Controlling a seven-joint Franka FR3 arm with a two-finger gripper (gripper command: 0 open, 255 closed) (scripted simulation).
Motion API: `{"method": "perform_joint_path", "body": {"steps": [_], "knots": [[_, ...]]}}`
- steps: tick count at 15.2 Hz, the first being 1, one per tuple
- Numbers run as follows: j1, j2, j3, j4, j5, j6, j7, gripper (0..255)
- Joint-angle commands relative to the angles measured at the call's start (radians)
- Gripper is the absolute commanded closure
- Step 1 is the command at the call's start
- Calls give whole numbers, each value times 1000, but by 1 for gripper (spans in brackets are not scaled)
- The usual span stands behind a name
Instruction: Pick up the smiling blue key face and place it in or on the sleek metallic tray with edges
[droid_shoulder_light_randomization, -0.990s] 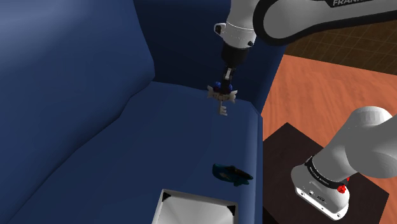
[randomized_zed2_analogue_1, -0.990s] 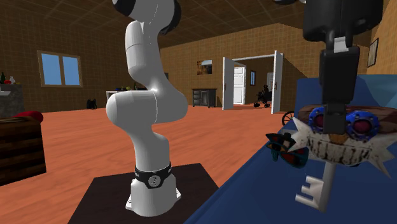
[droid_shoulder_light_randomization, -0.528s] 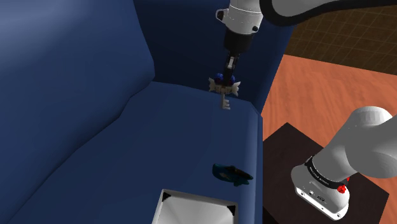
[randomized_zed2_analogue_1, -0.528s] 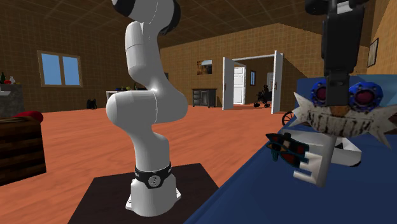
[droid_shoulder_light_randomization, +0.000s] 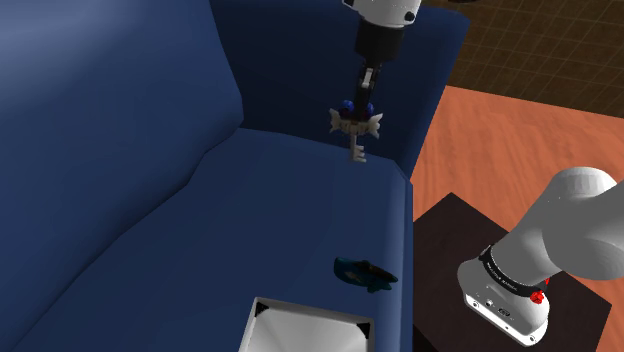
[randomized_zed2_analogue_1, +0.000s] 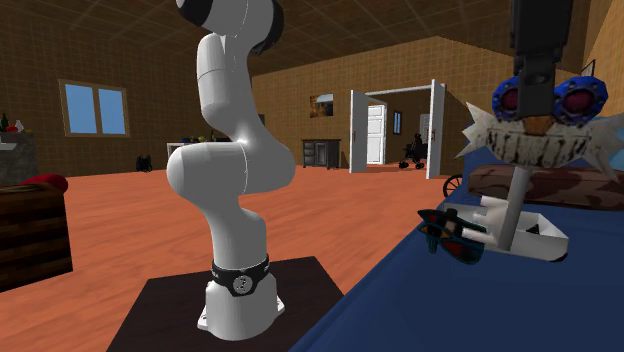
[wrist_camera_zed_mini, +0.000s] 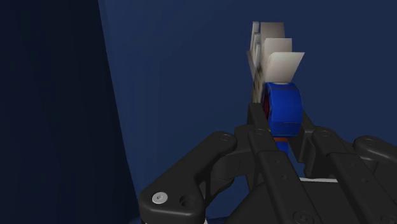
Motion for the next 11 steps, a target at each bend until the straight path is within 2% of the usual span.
{"method": "perform_joint_path", "body": {"steps": [1, 11], "knots": [[13, -13, 22, 4, 9, -15, 34, 255], [96, -35, 187, 55, 62, -67, 271, 255]]}}
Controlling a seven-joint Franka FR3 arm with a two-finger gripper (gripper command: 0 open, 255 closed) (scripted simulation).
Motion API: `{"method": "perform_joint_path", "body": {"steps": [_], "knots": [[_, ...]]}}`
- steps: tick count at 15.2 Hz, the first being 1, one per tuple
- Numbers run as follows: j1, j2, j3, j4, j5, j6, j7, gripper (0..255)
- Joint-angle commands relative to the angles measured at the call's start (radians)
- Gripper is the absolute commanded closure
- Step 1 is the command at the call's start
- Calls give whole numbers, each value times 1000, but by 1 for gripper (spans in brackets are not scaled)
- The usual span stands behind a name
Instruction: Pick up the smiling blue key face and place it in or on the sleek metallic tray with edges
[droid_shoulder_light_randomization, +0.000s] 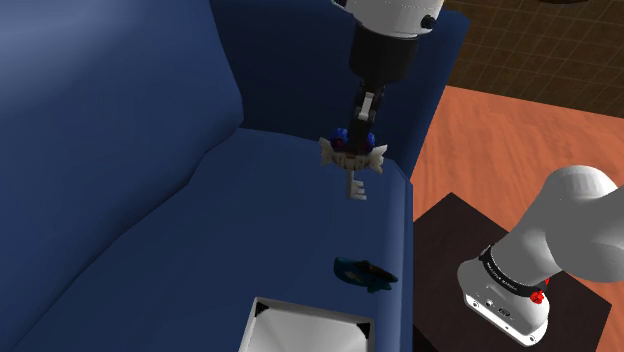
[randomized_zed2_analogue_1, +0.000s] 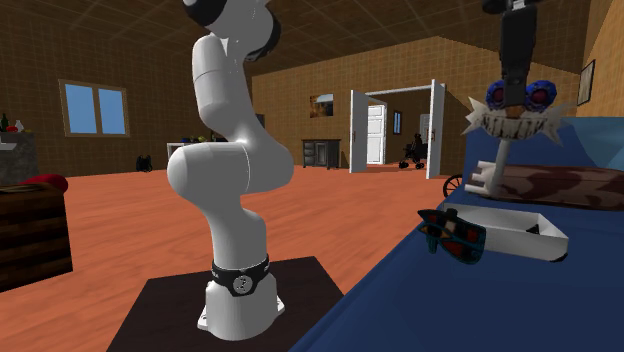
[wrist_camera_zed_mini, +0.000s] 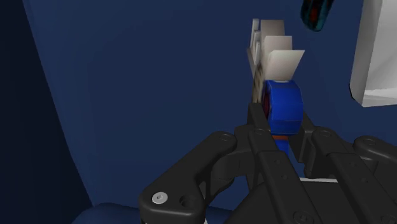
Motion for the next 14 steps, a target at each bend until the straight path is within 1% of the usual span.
{"method": "perform_joint_path", "body": {"steps": [1, 8, 11, 14], "knots": [[14, 5, 33, 15, 8, -5, 48, 255], [58, 67, 167, 124, 15, -36, 234, 255], [73, 114, 230, 188, 3, -50, 321, 255], [90, 176, 299, 263, -24, -65, 415, 255]]}}
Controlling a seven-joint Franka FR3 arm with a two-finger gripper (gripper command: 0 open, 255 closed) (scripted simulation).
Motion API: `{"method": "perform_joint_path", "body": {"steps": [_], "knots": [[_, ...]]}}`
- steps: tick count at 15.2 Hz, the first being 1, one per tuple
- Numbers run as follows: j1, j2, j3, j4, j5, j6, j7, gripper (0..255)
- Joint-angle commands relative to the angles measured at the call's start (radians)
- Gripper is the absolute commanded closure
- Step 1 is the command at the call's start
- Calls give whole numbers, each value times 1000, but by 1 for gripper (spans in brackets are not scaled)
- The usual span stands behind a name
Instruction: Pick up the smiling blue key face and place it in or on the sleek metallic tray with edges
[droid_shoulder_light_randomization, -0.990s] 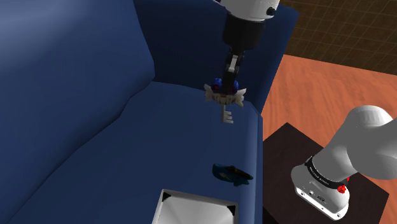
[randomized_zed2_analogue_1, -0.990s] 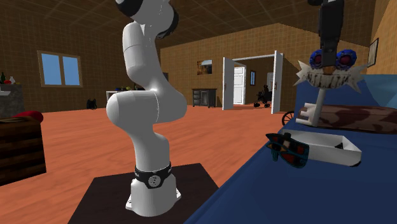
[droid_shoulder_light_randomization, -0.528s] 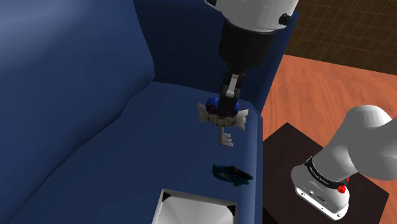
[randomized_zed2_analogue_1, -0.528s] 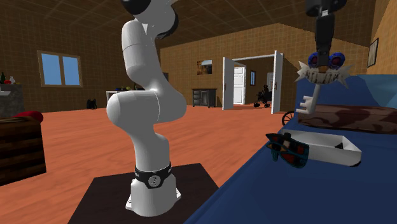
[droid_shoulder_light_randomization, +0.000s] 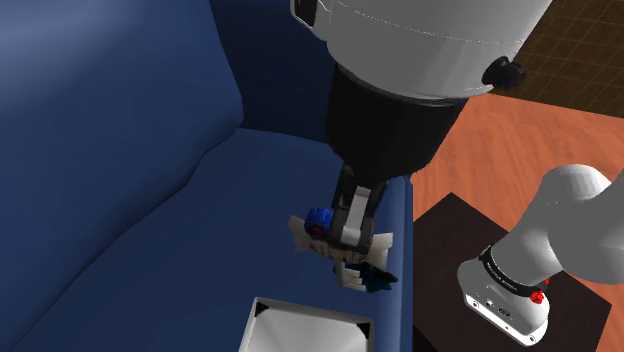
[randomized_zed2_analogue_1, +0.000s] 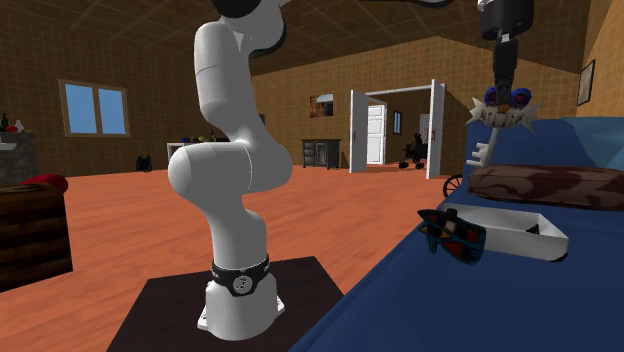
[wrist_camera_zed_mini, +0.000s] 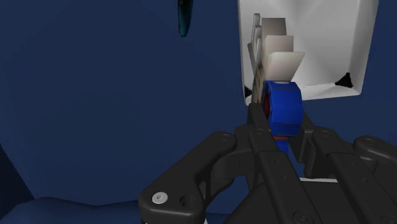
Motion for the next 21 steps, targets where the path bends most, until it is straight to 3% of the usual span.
{"method": "perform_joint_path", "body": {"steps": [1, 7, 21], "knots": [[13, 42, 47, 54, -20, -14, 68, 255], [73, 224, 181, 238, -143, -58, 271, 255], [67, 169, 166, 2, -102, 139, 244, 255]]}}
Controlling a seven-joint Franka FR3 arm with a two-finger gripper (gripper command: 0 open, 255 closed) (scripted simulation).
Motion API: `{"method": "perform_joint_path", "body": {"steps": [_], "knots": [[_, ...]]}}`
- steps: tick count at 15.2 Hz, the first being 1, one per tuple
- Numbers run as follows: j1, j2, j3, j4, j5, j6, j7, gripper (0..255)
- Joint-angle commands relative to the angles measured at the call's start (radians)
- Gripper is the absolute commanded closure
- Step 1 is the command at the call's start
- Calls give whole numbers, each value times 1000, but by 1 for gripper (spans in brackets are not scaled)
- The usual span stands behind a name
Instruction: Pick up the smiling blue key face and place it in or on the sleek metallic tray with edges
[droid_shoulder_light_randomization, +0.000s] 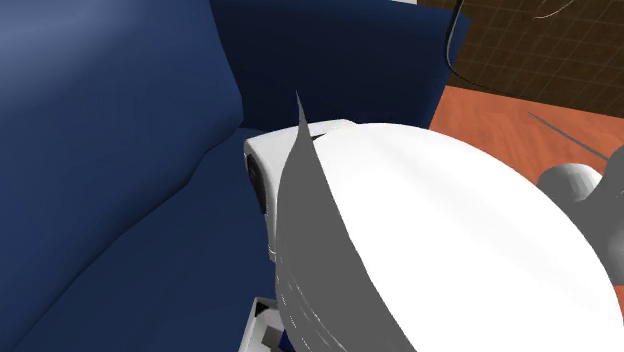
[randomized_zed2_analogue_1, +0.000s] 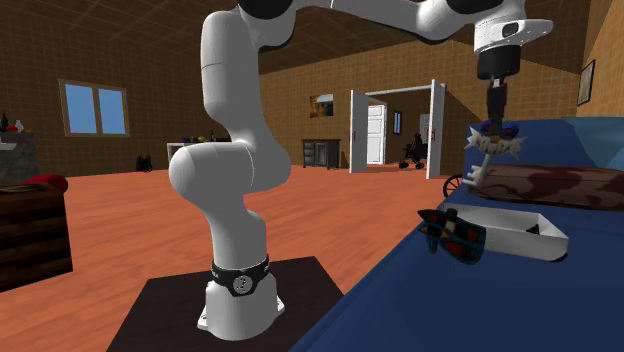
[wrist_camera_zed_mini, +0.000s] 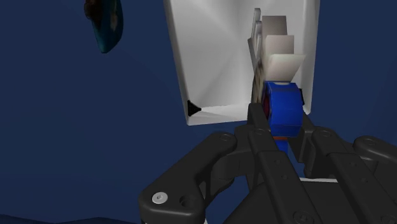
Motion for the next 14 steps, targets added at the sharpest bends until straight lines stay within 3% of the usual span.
{"method": "perform_joint_path", "body": {"steps": [1, 10, 14], "knots": [[1, -1, 1, -27, 0, 27, 1, 255], [3, 5, 5, -155, -3, 159, 5, 255], [3, 5, 5, -155, -3, 159, 5, 255]]}}
